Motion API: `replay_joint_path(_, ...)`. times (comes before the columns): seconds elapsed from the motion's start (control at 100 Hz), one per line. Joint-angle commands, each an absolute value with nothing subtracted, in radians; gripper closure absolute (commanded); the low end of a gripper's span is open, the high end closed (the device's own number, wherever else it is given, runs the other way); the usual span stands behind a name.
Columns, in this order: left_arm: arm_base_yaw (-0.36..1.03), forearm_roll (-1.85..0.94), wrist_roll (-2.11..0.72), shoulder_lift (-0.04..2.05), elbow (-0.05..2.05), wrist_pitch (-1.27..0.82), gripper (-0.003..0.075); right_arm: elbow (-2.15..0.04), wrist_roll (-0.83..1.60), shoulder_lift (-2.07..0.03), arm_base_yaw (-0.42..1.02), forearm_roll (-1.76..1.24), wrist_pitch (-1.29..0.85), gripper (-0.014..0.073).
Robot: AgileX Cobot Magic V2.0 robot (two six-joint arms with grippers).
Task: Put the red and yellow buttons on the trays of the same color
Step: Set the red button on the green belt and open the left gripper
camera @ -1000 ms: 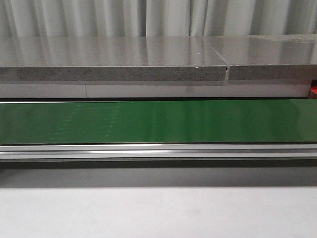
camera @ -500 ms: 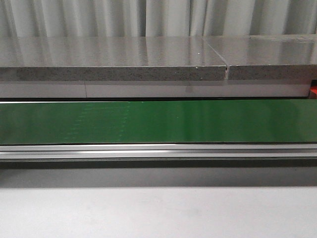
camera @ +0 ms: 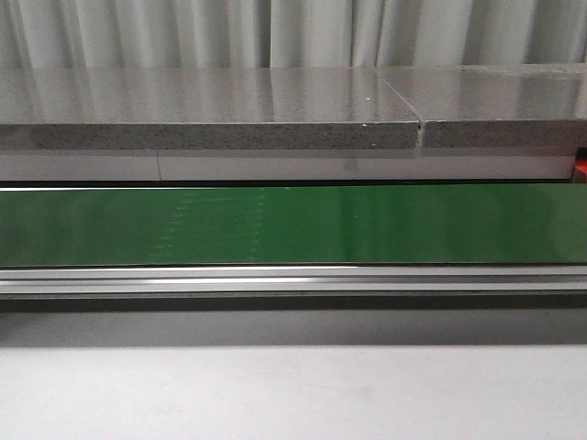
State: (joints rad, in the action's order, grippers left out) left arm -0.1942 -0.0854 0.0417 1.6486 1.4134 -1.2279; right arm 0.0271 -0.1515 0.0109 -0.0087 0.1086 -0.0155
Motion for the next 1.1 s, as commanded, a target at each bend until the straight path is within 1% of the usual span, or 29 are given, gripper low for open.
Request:
replay_joint_path(0.0, -0.186, -0.094, 0.041, 1.609, 1.447, -1.202, 0.0437, 0.013, -0.15, 0.021, -0.005, 0.11, 0.067, 0.0659)
replay_joint_path(0.05, -0.186, -0.096, 0.041, 1.609, 1.447, -1.197, 0.0357, 0.013, -0.15, 0.021, -0.005, 0.11, 0.067, 0.0659)
replay_joint_path(0.1, -0.186, -0.104, 0.041, 1.609, 1.449, -1.192, 0.0254, 0.013, -0.15, 0.021, -0.005, 0.11, 0.067, 0.0659)
replay_joint_path(0.13, -0.186, -0.107, 0.041, 1.609, 1.449, -1.188, 0.021, 0.013, -0.15, 0.021, -0.005, 0.11, 0.067, 0.0659)
replay_joint_path(0.17, -0.186, -0.115, 0.041, 1.609, 1.449, -1.179, 0.0162, 0.013, -0.15, 0.021, -0.005, 0.11, 0.067, 0.0659)
replay_joint_path(0.2, -0.186, -0.116, 0.041, 1.609, 1.449, -1.17, 0.0147, 0.013, -0.15, 0.021, -0.005, 0.11, 0.067, 0.0659)
replay_joint_path(0.4, -0.186, -0.118, 0.047, 1.586, 1.48, -1.117, 0.0145, 0.013, -0.15, 0.021, -0.005, 0.11, 0.067, 0.0659)
replay_joint_path(0.62, -0.186, -0.07, 0.194, 1.535, 1.533, -1.076, 0.0158, 0.013, -0.15, 0.021, -0.005, 0.11, 0.067, 0.0659)
replay_joint_path(0.76, -0.186, -0.019, 0.235, 1.527, 1.53, -1.122, 0.0177, 0.013, -0.15, 0.021, -0.005, 0.11, 0.067, 0.0659)
replay_joint_path(0.91, -0.186, 0.057, 0.283, 1.527, 1.53, -1.185, 0.0177, 0.013, -0.15, 0.021, -0.005, 0.11, 0.067, 0.0659)
replay_joint_path(1.09, -0.248, 0.011, 0.317, 1.527, 1.529, -1.22, 0.0178, 0.013, -0.15, 0.021, -0.005, 0.11, 0.067, 0.0659)
